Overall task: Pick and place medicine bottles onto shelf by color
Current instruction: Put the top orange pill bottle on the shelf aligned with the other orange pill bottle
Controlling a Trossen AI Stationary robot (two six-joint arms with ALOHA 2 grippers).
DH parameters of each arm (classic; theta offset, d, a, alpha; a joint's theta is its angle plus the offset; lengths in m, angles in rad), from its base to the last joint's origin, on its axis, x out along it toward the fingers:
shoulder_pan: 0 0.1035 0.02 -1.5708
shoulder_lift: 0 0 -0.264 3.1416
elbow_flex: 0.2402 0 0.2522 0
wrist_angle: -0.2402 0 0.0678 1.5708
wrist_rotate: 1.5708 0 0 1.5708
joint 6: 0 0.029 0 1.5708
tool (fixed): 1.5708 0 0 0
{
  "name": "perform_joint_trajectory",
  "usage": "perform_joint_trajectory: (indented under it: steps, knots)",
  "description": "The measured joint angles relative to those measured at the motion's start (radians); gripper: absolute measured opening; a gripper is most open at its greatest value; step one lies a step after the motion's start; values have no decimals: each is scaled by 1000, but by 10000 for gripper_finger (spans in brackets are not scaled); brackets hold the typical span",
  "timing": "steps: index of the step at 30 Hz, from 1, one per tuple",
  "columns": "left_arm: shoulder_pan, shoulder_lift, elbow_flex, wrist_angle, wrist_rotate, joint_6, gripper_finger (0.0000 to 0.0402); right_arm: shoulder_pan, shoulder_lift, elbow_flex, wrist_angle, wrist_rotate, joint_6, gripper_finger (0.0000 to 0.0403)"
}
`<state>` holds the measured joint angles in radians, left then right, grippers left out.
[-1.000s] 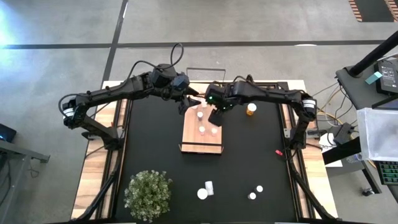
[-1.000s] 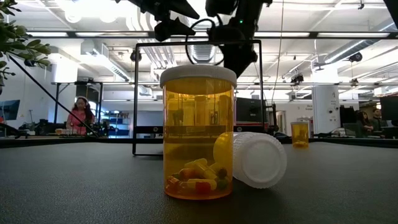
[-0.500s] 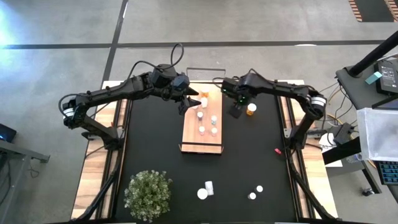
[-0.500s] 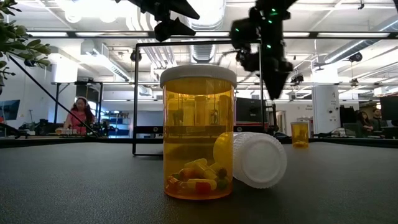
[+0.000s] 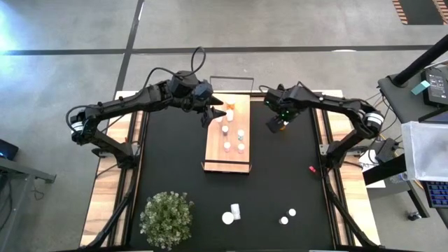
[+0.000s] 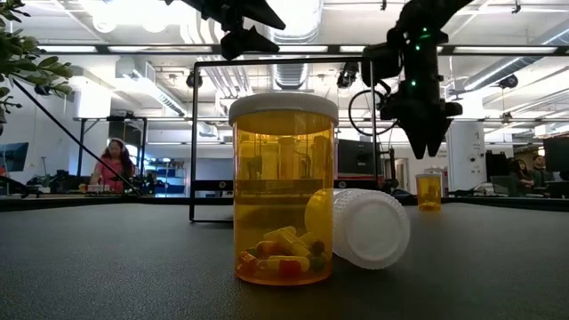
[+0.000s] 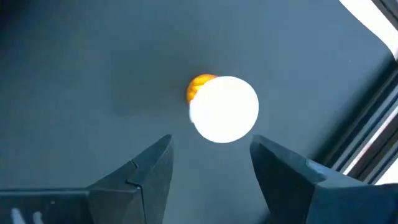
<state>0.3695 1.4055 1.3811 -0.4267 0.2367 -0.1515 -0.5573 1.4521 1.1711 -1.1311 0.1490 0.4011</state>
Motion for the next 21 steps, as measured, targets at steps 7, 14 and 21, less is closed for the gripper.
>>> perform_joint_trajectory:
  steps: [7, 14, 21]
  knots:
    - [0, 0, 0, -1, 0, -1, 241, -46, -2, -59, 72, -17, -57, 209]
    - [2, 0, 0, -1, -2, -1, 241, -46, -6, -28, 68, -19, -59, 210]
    - [2, 0, 0, -1, -3, 0, 241, -46, -6, 27, 69, -21, -123, 210]
